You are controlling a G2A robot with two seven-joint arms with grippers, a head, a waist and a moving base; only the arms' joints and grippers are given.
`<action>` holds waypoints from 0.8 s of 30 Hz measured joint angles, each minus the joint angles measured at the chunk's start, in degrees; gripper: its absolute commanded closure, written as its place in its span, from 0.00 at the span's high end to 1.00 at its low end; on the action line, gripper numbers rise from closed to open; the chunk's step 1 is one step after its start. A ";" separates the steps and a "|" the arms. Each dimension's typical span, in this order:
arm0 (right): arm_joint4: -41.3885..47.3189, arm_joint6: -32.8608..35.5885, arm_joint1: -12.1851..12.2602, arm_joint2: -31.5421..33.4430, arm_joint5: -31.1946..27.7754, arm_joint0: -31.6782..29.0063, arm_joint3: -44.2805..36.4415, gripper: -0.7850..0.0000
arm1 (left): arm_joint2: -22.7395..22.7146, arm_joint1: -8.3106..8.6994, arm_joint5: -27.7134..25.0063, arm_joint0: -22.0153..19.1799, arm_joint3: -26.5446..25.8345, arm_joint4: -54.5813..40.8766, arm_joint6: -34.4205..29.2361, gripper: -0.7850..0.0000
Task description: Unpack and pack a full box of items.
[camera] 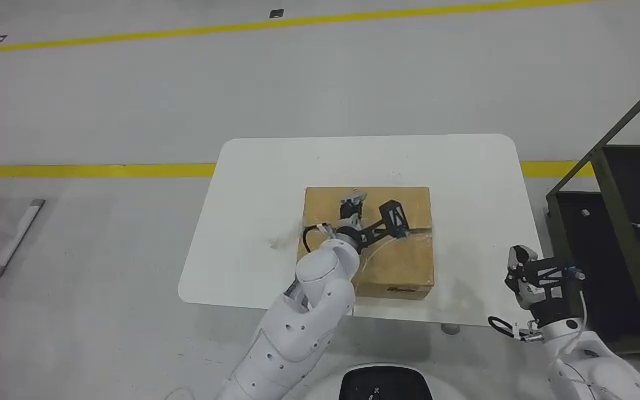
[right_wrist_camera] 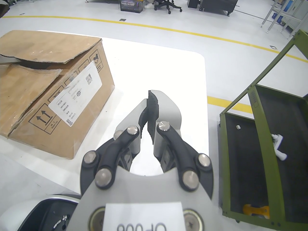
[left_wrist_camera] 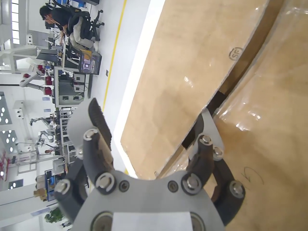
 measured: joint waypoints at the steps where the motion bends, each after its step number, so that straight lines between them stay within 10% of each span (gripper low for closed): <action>1: -0.01 0.00 -0.01 0.00 0.00 -0.03 -0.05 0.00 | -0.13 -0.02 -0.05 0.15 -0.05 0.05 0.15 0.00; 24: -0.11 -0.07 -0.19 0.16 -0.44 -0.72 -0.73 0.00 | -1.92 0.30 -5.01 5.54 -8.88 1.15 2.29 0.00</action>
